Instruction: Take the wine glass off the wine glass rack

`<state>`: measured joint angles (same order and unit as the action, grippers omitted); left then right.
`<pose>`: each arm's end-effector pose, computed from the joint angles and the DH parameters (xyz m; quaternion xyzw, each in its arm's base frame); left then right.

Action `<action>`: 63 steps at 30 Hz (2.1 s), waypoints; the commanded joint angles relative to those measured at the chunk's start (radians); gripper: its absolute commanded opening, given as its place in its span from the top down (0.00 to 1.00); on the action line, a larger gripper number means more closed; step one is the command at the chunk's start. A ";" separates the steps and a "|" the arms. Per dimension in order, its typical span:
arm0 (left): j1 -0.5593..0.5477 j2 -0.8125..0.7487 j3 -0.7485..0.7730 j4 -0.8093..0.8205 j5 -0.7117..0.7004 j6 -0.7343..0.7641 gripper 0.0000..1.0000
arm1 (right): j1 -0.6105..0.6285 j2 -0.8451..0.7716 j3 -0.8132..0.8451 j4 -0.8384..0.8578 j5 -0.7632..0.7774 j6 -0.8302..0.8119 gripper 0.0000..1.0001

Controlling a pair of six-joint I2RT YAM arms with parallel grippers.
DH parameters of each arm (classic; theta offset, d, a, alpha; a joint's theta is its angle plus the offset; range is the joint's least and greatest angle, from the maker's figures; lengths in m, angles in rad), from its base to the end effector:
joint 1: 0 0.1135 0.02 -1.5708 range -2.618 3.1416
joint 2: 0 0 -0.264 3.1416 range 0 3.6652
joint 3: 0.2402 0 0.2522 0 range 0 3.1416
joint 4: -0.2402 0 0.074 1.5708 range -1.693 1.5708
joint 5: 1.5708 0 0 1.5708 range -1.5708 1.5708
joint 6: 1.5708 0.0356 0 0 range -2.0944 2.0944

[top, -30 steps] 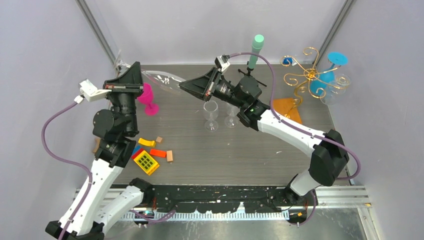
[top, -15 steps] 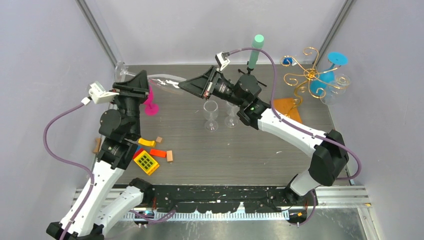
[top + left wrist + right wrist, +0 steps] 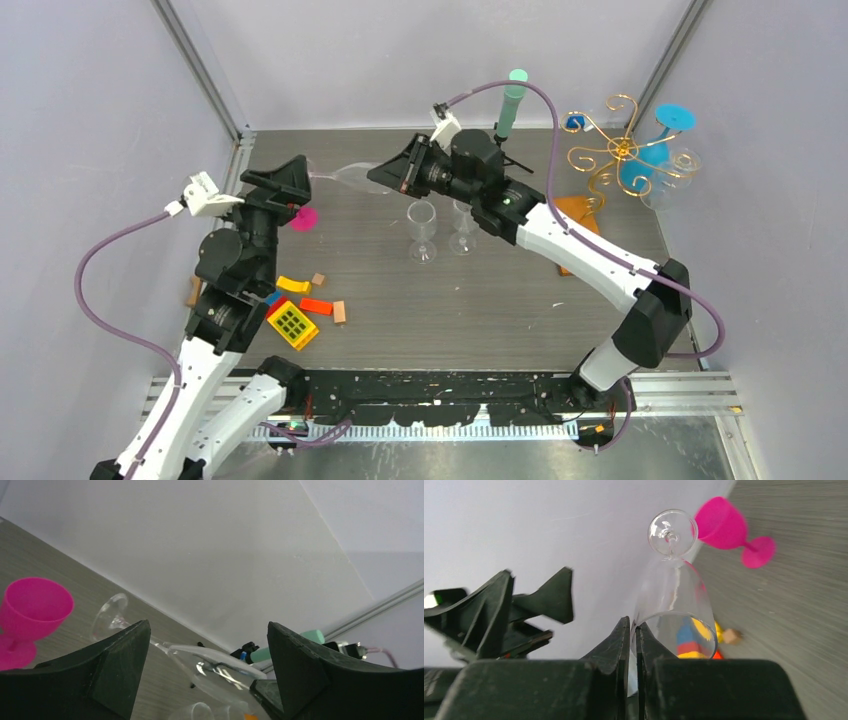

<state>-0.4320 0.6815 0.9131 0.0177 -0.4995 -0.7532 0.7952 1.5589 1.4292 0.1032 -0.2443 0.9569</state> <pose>0.1357 -0.0438 0.4204 -0.2877 0.5558 -0.3015 0.7193 0.2571 0.2745 0.4024 -0.0273 0.7156 0.5879 0.3763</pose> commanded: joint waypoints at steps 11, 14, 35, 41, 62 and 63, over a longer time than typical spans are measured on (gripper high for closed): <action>-0.004 0.037 0.055 -0.353 0.040 0.294 0.00 | 0.133 0.311 0.672 -0.958 0.381 -0.502 1.00; -0.003 0.033 0.046 -0.378 -0.007 0.310 0.00 | 0.158 0.415 0.841 -1.139 0.409 -0.545 1.00; -0.004 -0.001 -0.013 -0.357 -0.100 0.333 0.00 | 0.190 0.602 1.015 -1.335 0.429 -0.619 0.95; -0.004 0.003 -0.013 -0.355 -0.096 0.333 0.00 | 0.190 0.632 1.039 -1.332 0.431 -0.636 0.79; -0.003 0.010 -0.004 -0.352 -0.076 0.330 0.00 | 0.155 0.566 1.027 -1.099 0.405 -0.598 0.47; -0.003 0.009 -0.005 -0.353 -0.076 0.330 0.00 | 0.152 0.560 1.026 -1.093 0.390 -0.595 0.46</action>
<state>-0.4328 0.7040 0.8951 -0.3569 -0.5747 -0.4358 0.9611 2.2051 2.4298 -1.0760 0.1757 0.3470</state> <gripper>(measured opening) 0.994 0.515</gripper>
